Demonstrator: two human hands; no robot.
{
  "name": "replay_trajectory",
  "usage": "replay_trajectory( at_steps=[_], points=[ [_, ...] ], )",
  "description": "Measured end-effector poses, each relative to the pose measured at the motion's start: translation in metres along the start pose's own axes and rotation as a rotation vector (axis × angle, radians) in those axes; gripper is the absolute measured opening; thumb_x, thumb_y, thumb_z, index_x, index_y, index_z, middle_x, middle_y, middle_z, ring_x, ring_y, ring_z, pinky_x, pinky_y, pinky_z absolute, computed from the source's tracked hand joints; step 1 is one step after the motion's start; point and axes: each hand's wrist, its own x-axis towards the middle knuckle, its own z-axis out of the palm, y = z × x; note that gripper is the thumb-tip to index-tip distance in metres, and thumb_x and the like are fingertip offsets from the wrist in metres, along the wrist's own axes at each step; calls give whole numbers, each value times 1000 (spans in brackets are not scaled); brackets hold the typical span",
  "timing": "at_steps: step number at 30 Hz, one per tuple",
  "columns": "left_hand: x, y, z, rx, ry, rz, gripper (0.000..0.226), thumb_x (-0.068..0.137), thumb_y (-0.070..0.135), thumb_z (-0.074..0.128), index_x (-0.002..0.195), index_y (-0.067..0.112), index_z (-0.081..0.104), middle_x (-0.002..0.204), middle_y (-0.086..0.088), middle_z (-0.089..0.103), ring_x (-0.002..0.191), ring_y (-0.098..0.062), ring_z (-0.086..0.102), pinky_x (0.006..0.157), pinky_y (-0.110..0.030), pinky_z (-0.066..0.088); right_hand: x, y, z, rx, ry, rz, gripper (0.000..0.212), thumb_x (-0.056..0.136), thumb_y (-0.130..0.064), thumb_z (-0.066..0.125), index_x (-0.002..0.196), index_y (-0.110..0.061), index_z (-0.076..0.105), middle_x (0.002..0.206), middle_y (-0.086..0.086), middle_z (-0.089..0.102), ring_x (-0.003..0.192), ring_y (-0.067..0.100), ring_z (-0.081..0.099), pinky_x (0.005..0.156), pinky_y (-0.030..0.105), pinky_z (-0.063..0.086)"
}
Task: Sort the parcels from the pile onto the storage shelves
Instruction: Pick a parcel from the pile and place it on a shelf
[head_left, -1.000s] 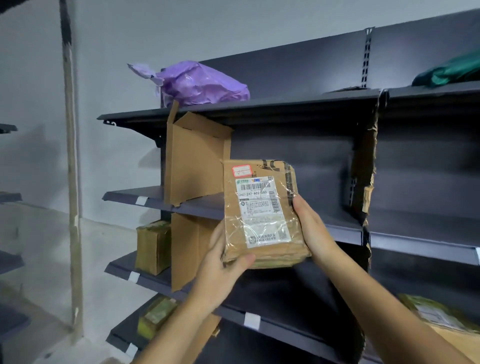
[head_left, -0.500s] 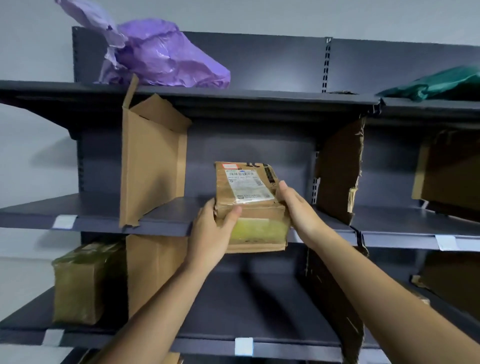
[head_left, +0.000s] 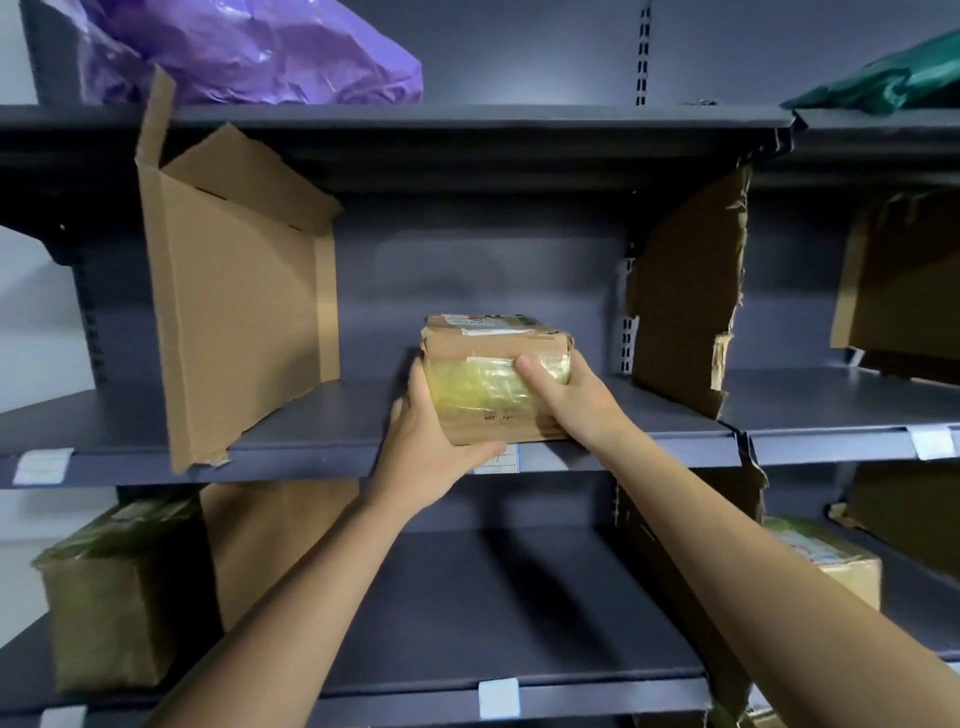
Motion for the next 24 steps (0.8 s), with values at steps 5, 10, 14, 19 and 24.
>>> replay_trajectory(
  at_steps=[5,10,14,19,24],
  points=[
    [15,1,4,128,-95,-4,145,37,60,85,150,39,-5,149,3,38,134,-20,41,105,-46,43,16,9,-1,-41,23,4,65,83,-68,59,130,-25,50,122,-8,63,113,14,58,96,32,43],
    [29,0,3,113,-132,-53,140,32,60,84,146,41,4,144,10,41,126,-16,49,103,-43,45,29,12,-2,-97,-5,17,67,85,-68,57,129,-19,46,124,-3,61,114,19,56,95,32,41],
    [31,-5,3,38,-154,-67,126,40,54,83,143,43,11,137,11,48,122,-12,52,103,-42,46,31,14,-2,-93,-20,9,65,86,-66,56,126,-17,45,118,-2,59,111,19,56,91,31,40],
    [28,-6,-5,38,-237,-74,114,69,33,83,149,44,4,138,17,48,125,-8,50,107,-34,41,22,15,-5,-195,-61,-4,66,89,-62,57,132,-14,43,117,-3,61,112,21,57,88,32,42],
    [21,-8,-5,147,-227,-47,104,72,43,72,151,42,4,140,16,50,124,-13,53,104,-36,42,6,9,-2,-424,2,3,66,92,-66,47,126,-9,45,115,10,66,109,31,60,88,41,47]
  ],
)
